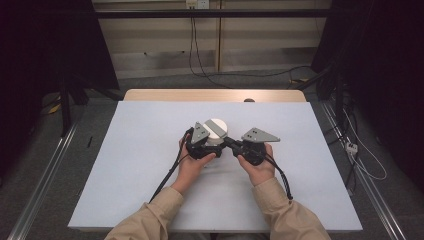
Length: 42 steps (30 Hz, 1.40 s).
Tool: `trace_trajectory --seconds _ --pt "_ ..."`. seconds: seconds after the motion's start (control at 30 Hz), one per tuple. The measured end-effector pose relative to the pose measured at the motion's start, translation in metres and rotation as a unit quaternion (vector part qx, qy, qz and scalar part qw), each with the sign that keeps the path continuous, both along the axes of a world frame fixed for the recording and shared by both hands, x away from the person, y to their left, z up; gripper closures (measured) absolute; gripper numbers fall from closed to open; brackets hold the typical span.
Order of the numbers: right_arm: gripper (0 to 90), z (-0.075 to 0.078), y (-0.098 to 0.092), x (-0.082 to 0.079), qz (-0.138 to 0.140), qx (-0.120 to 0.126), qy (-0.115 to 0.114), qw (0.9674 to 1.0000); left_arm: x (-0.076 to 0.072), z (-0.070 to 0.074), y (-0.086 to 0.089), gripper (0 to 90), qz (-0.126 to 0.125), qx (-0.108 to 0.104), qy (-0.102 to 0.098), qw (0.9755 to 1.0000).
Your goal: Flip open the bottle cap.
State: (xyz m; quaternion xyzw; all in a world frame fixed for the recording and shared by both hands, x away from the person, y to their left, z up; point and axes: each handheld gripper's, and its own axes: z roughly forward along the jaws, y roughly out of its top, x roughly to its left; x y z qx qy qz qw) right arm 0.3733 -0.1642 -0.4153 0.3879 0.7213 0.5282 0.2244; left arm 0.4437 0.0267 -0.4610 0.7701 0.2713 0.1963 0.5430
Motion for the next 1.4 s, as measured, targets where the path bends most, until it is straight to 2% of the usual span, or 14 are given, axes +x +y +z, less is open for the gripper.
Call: trace_trajectory --seconds 0.27,0.83,1.07,1.4 --pt "90.0 0.008 0.001 0.001 -0.001 0.008 -0.012 0.9999 0.0 0.0 0.0 18.5 0.001 0.003 -0.001 1.0" --pt "90.0 0.015 0.004 0.006 0.002 0.011 -0.016 0.9998 0.0 0.0 -0.001 18.5 0.0 0.006 -0.001 1.0" --pt "90.0 0.024 0.006 0.01 0.002 0.008 -0.025 0.9996 0.0 0.0 -0.001 18.5 0.0 0.007 -0.001 1.0" --pt "90.0 0.03 0.008 0.014 0.003 0.01 -0.024 0.9997 0.0 0.0 -0.001 18.5 0.0 0.006 0.0 1.0"
